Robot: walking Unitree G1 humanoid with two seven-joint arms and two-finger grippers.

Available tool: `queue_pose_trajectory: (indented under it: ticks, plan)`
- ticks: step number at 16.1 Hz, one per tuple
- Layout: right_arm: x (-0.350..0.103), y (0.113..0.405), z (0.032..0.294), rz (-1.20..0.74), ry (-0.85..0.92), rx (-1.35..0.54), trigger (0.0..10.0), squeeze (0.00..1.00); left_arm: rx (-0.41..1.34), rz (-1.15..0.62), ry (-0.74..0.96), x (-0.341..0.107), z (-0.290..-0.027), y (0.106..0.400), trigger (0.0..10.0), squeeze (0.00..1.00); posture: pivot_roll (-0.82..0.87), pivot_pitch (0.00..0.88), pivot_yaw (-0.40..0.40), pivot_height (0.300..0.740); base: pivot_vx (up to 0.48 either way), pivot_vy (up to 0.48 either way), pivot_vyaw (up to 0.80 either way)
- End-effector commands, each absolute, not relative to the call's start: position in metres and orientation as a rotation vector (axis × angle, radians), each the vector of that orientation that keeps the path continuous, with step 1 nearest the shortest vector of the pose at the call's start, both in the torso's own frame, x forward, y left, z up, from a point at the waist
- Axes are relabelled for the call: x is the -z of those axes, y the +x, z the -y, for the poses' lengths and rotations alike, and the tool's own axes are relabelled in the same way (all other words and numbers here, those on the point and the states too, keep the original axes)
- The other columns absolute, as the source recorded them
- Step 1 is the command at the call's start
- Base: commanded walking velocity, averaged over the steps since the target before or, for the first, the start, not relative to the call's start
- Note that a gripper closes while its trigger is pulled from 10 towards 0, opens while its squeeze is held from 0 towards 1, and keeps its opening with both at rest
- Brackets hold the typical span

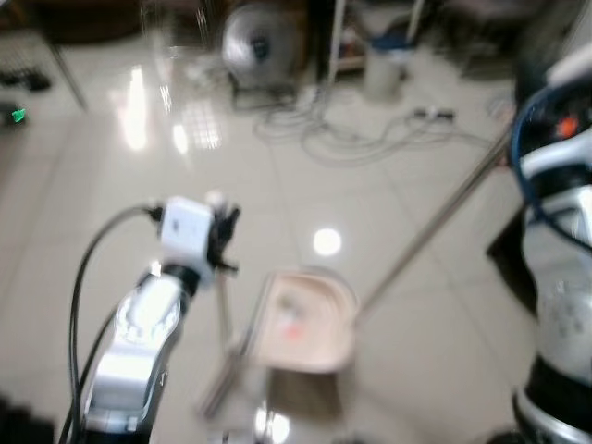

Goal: Sweep floor

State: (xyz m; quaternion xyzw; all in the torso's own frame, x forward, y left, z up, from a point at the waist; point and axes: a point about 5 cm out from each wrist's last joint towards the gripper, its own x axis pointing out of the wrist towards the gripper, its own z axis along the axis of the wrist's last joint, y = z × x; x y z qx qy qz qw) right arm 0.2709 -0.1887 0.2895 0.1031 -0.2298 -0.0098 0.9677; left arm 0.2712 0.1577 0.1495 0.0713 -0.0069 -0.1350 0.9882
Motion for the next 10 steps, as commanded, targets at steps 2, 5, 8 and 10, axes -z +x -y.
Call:
queue_pose_trajectory:
  ticks: [2,5,8,10]
  plan:
    - [-0.300,0.267,0.180,0.522,0.234,-0.025,10.0,0.00,0.260,0.051,0.162,-0.156,-0.163,0.271,10.0,0.00,0.06,0.089,-0.009,0.740,0.304,0.000,0.00]
    - [-0.300,0.267,0.181,0.528,0.244,-0.020,10.0,0.00,0.234,0.046,0.170,-0.154,-0.167,0.272,10.0,0.00,0.06,0.082,-0.009,0.740,0.204,0.000,0.00]
    - [-0.299,0.267,0.180,0.528,0.234,-0.029,10.0,0.00,0.181,0.009,0.215,-0.145,-0.176,0.271,10.0,0.00,0.06,0.078,-0.013,0.740,0.000,0.000,0.00]
    - [-0.300,0.267,0.179,0.540,0.223,-0.042,10.0,0.00,0.155,0.011,0.234,-0.144,-0.179,0.270,10.0,0.00,0.07,0.075,-0.017,0.740,0.000,0.000,0.00]
